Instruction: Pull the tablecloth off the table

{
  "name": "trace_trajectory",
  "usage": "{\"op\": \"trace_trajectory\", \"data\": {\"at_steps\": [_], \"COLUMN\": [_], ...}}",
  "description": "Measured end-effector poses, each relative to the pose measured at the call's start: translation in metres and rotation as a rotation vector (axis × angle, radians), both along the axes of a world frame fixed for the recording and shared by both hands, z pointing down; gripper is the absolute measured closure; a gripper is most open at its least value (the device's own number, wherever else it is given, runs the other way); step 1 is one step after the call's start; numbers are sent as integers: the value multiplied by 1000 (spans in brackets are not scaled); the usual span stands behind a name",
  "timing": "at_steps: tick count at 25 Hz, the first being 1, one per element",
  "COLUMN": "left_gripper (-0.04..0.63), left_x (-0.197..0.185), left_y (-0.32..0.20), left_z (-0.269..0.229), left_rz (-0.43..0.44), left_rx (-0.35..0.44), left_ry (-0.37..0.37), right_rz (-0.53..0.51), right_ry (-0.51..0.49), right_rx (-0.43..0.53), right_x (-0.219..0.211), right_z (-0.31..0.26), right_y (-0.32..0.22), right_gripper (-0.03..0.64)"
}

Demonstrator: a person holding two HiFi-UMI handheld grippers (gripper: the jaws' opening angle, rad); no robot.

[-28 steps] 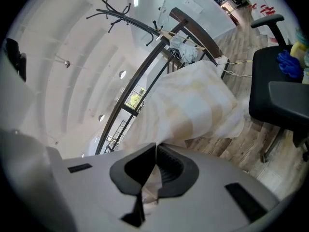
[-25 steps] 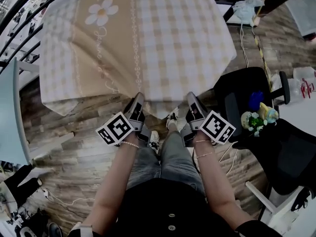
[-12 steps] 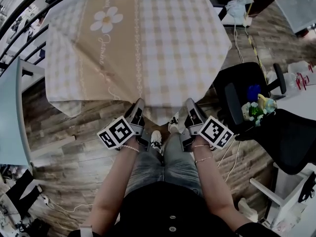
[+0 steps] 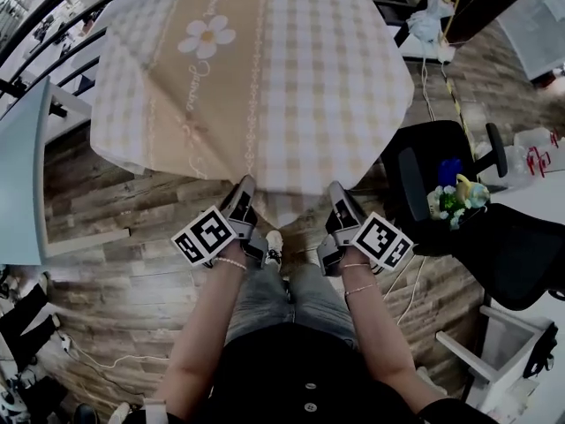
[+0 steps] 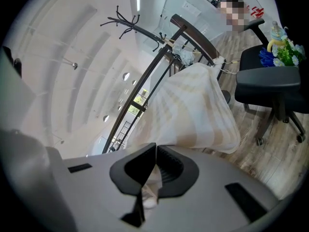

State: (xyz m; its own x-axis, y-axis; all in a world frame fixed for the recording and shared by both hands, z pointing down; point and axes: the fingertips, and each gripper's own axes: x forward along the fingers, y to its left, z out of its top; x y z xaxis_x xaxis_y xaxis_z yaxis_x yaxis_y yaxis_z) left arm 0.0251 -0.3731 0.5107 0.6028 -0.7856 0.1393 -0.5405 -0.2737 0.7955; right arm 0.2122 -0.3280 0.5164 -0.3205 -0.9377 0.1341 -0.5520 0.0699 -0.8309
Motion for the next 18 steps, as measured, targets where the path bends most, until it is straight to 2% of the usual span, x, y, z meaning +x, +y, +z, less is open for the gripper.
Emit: {"op": "trace_trajectory", "data": {"at_steps": [8, 12, 18], "left_gripper": [578, 578, 578], "left_x": [-12, -12, -1], "left_y": [41, 71, 117], "left_z": [-6, -1, 7], "left_rz": [-100, -114, -105], "left_rx": [2, 22, 45], "left_ry": [41, 30, 31], "right_rz": [-111, -157, -157], "right_ry": [20, 47, 68], "right_rx": [8, 25, 46], "right_x": [-11, -12, 1], "right_z": [-4, 3, 9], "right_y": [37, 65, 99], "right_gripper": [589, 589, 589]}}
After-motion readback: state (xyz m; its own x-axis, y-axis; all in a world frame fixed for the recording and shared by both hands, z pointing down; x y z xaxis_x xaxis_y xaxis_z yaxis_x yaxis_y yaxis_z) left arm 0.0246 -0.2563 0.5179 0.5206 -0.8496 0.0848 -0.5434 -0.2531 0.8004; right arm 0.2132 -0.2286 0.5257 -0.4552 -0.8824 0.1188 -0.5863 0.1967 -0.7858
